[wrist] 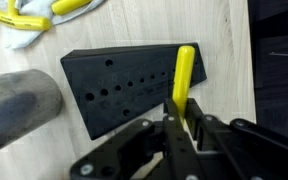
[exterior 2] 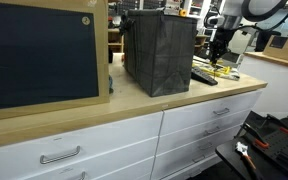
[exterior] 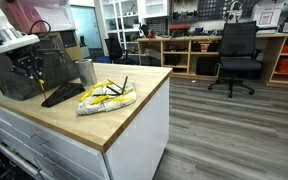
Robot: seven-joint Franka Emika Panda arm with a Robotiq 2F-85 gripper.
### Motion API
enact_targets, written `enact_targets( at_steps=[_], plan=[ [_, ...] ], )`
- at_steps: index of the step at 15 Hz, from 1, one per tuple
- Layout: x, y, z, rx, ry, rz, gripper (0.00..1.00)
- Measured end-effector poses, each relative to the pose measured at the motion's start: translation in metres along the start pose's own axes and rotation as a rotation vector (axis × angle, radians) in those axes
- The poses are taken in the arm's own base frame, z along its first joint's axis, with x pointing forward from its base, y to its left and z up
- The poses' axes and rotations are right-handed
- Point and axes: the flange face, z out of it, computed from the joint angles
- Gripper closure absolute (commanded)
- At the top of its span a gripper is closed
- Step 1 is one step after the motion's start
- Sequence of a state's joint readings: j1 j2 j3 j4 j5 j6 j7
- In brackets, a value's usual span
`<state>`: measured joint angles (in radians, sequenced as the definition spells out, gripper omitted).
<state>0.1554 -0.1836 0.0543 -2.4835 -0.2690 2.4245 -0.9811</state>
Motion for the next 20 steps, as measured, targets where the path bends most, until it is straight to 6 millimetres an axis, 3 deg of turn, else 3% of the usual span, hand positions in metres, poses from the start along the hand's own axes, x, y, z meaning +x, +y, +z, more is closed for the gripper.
enact_targets(
  at_steps=[4, 15, 16, 20],
  plan=[
    [-0.0099, 0.0033, -0.0007, 0.002, -0.005, 0.022, 0.96],
    [-0.0095, 0.0052, -0.0028, -0.004, -0.004, 0.022, 0.96],
    [-0.0095, 0.0054, -0.0030, -0.004, -0.003, 0.022, 0.85],
    [-0.0093, 0.0057, -0.0035, -0.005, -0.003, 0.022, 0.85]
  ],
)
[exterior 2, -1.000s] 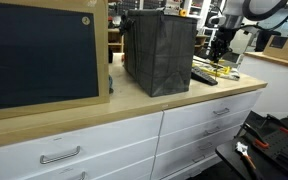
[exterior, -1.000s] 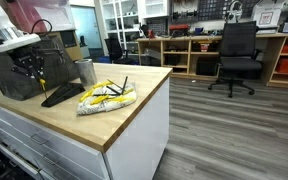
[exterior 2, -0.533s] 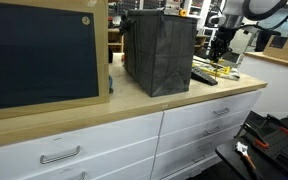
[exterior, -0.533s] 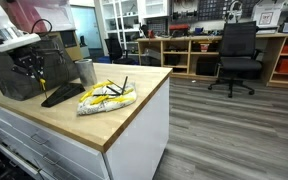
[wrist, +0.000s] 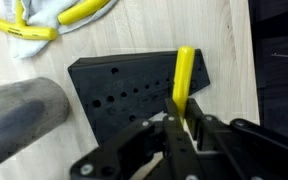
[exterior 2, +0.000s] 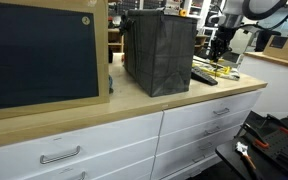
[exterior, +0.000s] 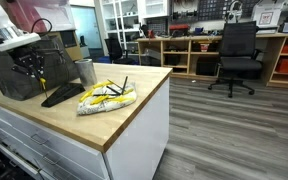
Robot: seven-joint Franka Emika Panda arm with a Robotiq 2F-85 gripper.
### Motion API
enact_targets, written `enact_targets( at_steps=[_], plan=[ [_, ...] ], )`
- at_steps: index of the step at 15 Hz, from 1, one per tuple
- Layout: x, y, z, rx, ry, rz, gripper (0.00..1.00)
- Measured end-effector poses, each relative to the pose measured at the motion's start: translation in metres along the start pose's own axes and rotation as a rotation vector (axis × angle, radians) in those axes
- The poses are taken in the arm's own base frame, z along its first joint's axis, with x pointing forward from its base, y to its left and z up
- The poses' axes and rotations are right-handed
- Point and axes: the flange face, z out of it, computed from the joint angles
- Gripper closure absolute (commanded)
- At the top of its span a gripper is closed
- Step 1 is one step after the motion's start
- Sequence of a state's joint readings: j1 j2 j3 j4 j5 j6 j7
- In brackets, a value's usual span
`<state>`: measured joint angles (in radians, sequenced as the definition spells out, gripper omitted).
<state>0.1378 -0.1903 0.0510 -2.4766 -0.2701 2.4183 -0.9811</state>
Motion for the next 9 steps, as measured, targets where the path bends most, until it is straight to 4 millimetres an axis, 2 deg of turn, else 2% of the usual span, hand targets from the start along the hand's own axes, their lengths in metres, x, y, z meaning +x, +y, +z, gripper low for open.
enact_targets(
  at_steps=[3, 4, 7, 8, 9],
  plan=[
    [0.000, 0.000, 0.000, 0.000, 0.000, 0.000, 0.85],
    [0.000, 0.000, 0.000, 0.000, 0.000, 0.000, 0.96],
    [0.003, -0.002, 0.001, 0.014, 0.039, 0.008, 0.96],
    [0.008, -0.005, 0.001, 0.024, 0.088, -0.008, 0.85],
    [0.011, -0.006, 0.001, 0.028, 0.097, -0.016, 0.85]
  ],
)
